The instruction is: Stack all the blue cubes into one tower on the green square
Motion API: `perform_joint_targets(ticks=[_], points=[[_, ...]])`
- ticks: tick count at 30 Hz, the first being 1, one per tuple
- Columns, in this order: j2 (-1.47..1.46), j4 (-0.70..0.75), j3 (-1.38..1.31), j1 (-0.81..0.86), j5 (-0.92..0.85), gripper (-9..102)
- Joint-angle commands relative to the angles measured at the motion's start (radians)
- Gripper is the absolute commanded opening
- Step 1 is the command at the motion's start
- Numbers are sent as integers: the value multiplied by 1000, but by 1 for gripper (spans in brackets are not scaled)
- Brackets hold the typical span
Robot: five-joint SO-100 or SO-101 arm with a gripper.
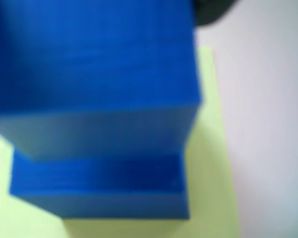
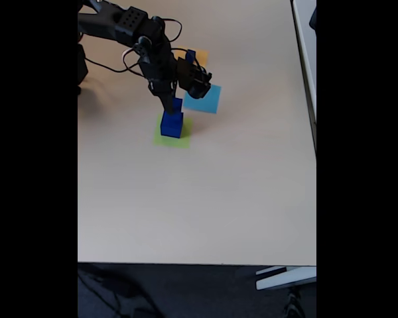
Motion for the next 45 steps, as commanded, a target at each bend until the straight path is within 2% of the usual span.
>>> perform_joint_targets(ticks=[1,45], points=[[86,-11,0,9,-3,3],[74,-81,57,11,5,4]])
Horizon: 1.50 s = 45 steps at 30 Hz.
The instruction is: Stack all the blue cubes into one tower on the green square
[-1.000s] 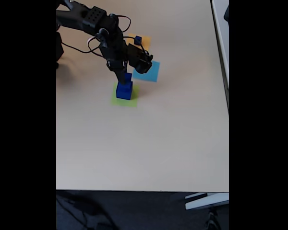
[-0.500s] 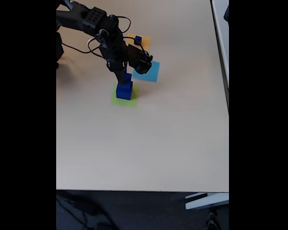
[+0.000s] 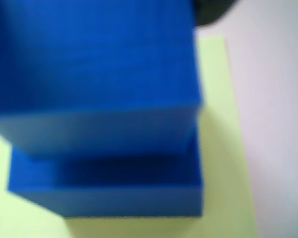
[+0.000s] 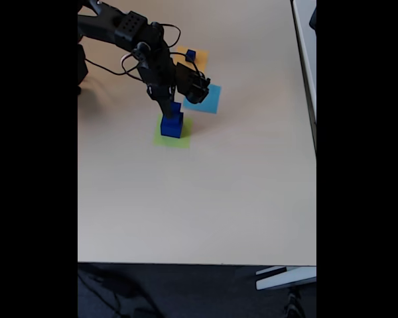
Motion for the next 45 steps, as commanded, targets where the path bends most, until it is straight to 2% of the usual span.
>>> perform_joint_targets(ticks=[1,13,25,45], points=[[74,-17,-5,0,5,4],[74,-20,-3,-2,2,5],[75,-23,2,-2,0,14],[78,-32,9,-2,-14,20]])
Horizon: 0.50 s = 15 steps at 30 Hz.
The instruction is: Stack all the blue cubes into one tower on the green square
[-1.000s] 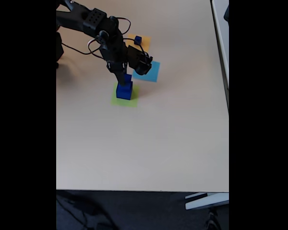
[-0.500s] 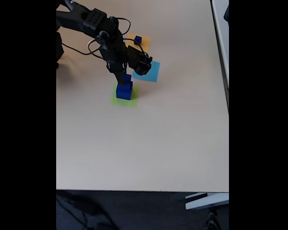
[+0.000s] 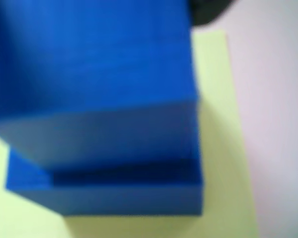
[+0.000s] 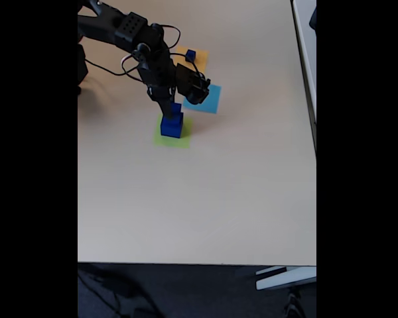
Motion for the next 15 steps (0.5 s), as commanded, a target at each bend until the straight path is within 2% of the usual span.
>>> perform_joint_targets(ticks=[1,15], points=[[78,-17,-6,-2,-8,21],[92,-31,-3,-6,-15,23]])
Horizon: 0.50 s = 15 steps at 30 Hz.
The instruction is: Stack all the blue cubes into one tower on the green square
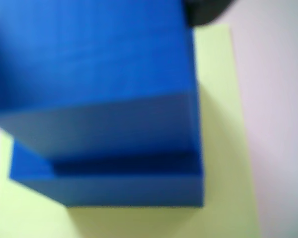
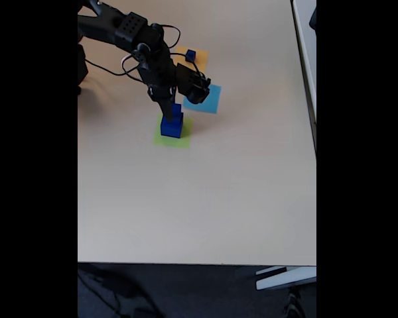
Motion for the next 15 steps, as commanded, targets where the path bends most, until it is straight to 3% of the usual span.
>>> perform_joint_targets(ticks=[1,15], points=[[95,-26,-3,-11,-6,23],[132,-72,-109,-81,26,23]])
